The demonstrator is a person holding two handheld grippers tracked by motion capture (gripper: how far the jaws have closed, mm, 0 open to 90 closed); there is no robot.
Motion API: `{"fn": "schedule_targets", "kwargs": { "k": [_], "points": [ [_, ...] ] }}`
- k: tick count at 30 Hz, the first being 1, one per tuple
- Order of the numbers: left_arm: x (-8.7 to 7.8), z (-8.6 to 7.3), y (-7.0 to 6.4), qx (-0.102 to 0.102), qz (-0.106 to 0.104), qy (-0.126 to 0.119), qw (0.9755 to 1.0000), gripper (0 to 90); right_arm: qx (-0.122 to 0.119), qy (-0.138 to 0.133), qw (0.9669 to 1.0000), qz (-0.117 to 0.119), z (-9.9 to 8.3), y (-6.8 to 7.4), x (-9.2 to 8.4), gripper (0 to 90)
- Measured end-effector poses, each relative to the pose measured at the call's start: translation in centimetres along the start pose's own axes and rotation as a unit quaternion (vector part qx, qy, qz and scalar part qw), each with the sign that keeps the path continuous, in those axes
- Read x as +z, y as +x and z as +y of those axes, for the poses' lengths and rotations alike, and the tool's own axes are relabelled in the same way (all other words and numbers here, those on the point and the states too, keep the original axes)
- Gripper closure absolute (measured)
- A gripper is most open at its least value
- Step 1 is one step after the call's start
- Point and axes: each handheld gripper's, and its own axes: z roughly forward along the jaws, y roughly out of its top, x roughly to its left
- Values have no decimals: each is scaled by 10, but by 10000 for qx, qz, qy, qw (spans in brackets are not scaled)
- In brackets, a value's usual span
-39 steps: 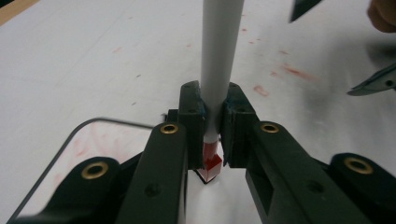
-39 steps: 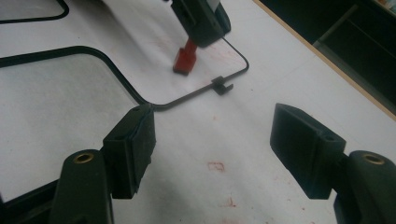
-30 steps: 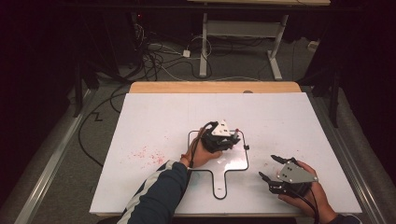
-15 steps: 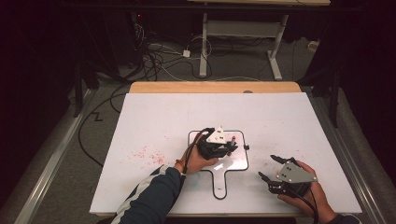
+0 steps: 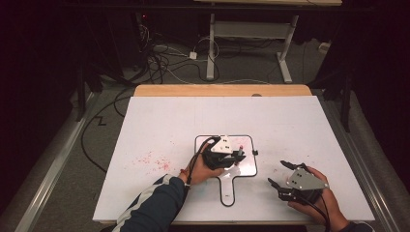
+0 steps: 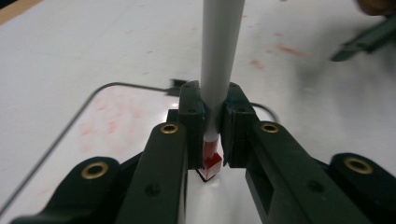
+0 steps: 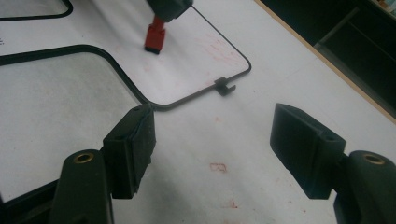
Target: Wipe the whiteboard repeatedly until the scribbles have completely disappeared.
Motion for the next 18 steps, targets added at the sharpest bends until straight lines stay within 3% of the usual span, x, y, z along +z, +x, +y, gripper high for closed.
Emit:
{"fn": "schedule_targets", "kwargs": {
  "k": [2, 7, 9, 13, 15, 16, 17, 18],
  "points": [
    [-2, 0, 0, 103, 31, 61, 9999, 785, 1, -6, 10000, -5, 0, 0, 0, 319],
    [0, 0, 21, -110, 231, 43, 9997, 785, -50, -6, 10000, 11, 1, 1, 1, 319],
    [4, 4, 28, -42, 333, 99, 9994, 785, -22, 4, 10000, 12, 1, 2, 1, 319],
    [14, 10, 42, -207, 435, 99, 9988, 785, -43, 4, 10000, 35, 1, 2, 2, 319],
    [17, 12, 44, -300, 431, 72, 9986, 785, -47, 7, 10000, 45, 0, 1, 2, 319],
    [18, 13, 43, -275, 383, 88, 9988, 785, -48, 8, 10000, 41, 0, 1, 2, 319],
    [20, 13, 35, -239, 203, 64, 9995, 785, -59, -12, 10000, 32, -1, 0, 1, 319],
    [20, 13, 35, -239, 203, 64, 9995, 785, -42, -9, 10000, 20, -1, 0, 0, 319]
  ]
}}
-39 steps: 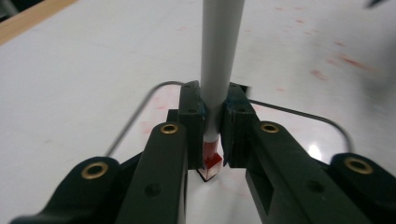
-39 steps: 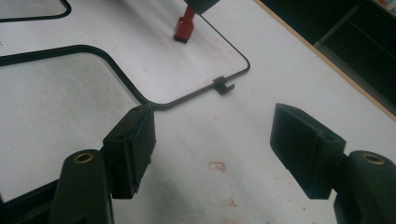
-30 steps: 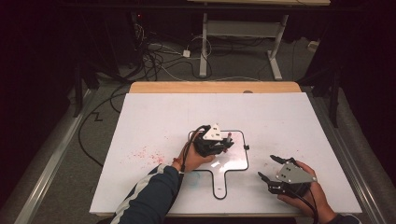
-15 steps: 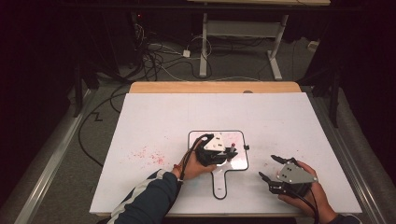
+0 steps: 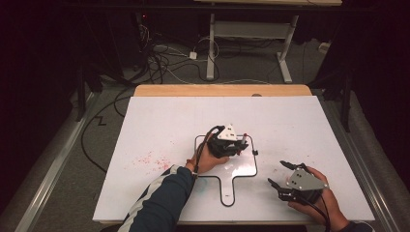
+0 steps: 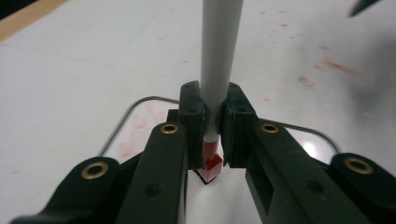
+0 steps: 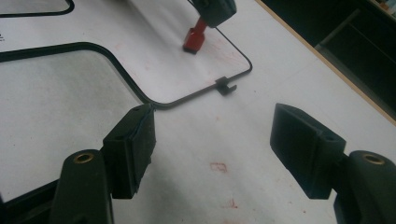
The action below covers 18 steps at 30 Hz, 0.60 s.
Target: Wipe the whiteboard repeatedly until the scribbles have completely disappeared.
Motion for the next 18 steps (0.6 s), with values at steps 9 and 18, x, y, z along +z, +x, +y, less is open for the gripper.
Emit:
{"fn": "schedule_targets", "kwargs": {
  "k": [9, 18],
  "points": [
    [12, 9, -35, 536, -426, 23, 9976, 785, 2, 0, 10000, -64, 1, 0, -2, 319],
    [5, 4, 17, 122, 215, 86, 9997, 785, -26, 17, 10000, -52, 0, -1, -1, 319]
  ]
}}
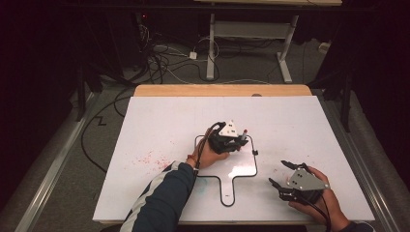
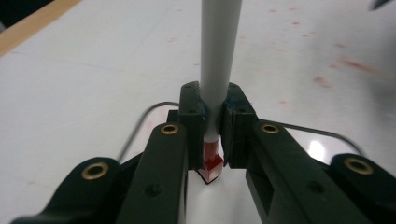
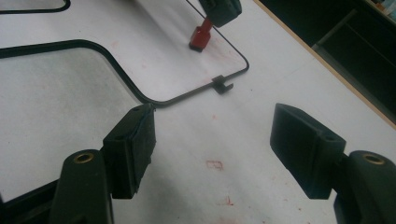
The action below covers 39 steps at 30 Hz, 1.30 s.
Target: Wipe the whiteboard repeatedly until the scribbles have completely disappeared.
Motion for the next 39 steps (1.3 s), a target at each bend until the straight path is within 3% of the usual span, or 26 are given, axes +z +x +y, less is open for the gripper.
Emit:
{"fn": "schedule_targets", "kwargs": {
  "k": [4, 8, 12, 18, 20, 23, 26, 30, 35, 39],
  "points": [
    [5, 3, 18, -125, 251, 55, 9996, 785, -6, 5, 10000, -3, 0, 0, 0, 319],
    [12, 6, 24, -244, 288, 7, 9993, 785, -53, 2, 10000, 12, 0, -1, 2, 319],
    [16, 8, 18, -262, 104, -54, 9996, 786, -2, 13, 10000, 31, -1, -1, 3, 319],
    [28, 17, -4, -46, -302, -127, 9995, 785, -18, 39, 10000, 26, -1, -1, 2, 319],
    [28, 17, -4, 6, -263, -116, 9996, 785, 0, 32, 10000, 18, -1, -1, 2, 319],
    [25, 15, 4, -10, -11, -63, 10000, 785, -53, 31, 10000, 30, -1, -1, 3, 319],
    [18, 8, 18, -250, 271, -76, 9993, 785, -47, 41, 10000, 8, -1, -1, 2, 319],
    [12, 4, 21, -456, 218, -86, 9987, 785, 0, 38, 10000, -12, -2, -2, 2, 319],
    [17, 8, -1, -131, -170, -104, 9997, 785, -29, 55, 10000, 6, -1, -1, 2, 319],
    [18, 9, -5, 5, -196, -122, 9997, 785, -52, 52, 10000, 6, 0, -1, 2, 319]
  ]
}}
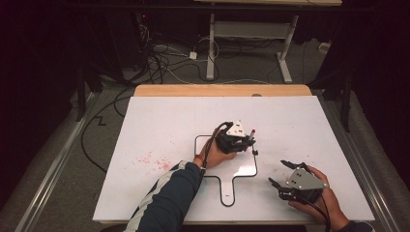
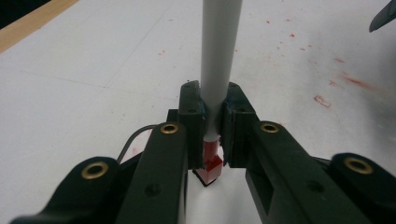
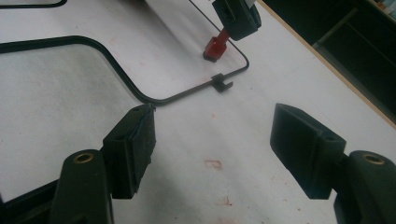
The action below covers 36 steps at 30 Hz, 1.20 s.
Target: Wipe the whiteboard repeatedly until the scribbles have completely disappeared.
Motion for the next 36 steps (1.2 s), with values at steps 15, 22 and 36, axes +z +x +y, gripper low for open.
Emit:
{"fn": "schedule_targets", "kwargs": {
  "k": [15, 22, 36],
  "points": [
    [-22, -15, 6, -96, 137, 13, 9999, 785, 29, -13, 10000, -40, -1, -1, -2, 319],
    [-16, -14, 28, -238, 355, -24, 9991, 786, -17, -20, 10000, -15, 1, 0, 0, 319],
    [24, 14, 24, -134, 270, 20, 9995, 786, -32, -31, 10000, -7, 0, -1, -1, 319]
  ]
}}
